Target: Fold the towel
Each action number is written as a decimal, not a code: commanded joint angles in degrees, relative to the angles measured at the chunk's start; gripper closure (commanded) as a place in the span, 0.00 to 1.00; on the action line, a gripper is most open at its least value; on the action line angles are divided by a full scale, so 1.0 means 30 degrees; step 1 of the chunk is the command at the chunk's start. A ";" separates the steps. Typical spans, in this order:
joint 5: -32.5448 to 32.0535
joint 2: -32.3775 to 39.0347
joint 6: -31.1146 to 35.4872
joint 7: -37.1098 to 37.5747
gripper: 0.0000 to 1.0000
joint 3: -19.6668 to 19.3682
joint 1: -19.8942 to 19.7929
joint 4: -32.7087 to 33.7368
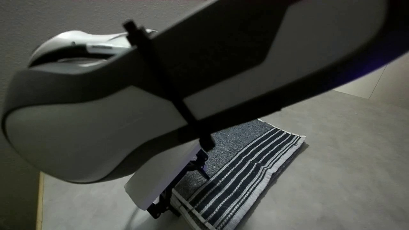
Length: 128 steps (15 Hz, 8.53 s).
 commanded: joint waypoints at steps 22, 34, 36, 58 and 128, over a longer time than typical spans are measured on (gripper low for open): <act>-0.0173 0.1308 0.0383 0.1711 0.00 -0.0602 -0.0121 0.3083; -0.0302 0.1468 0.2094 0.4504 0.03 -0.0749 -0.0056 0.2559; -0.0352 0.1370 0.1646 0.4791 0.06 -0.0809 0.0006 0.2514; -0.1098 0.0846 0.1370 0.0569 1.00 -0.0723 -0.0226 0.2519; -0.4108 -1.8732 0.8079 -1.6538 0.98 0.1382 -0.7208 -2.1342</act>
